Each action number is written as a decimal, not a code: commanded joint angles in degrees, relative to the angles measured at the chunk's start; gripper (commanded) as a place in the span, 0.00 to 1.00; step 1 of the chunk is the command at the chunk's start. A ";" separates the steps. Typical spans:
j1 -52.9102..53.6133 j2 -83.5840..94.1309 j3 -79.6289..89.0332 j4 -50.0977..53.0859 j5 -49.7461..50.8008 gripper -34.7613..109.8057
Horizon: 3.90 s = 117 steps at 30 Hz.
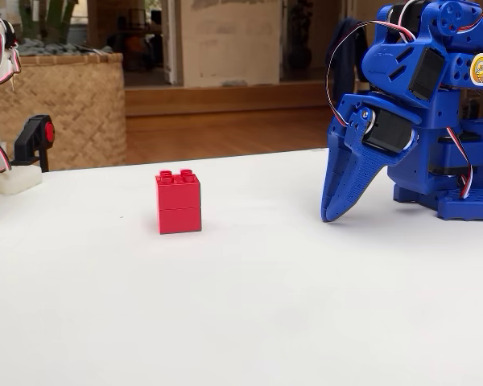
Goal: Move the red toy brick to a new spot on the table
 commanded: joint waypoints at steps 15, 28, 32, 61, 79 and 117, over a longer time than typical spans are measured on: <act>0.35 1.76 1.85 -0.88 0.26 0.24; 0.35 1.76 1.85 -0.88 0.26 0.24; 0.35 1.76 1.85 -0.88 -0.09 0.24; 8.26 -62.31 -60.29 -18.28 -4.31 0.28; 17.05 -72.51 -49.22 -36.39 -3.96 0.45; 43.15 -75.76 -71.02 -24.08 -0.35 0.24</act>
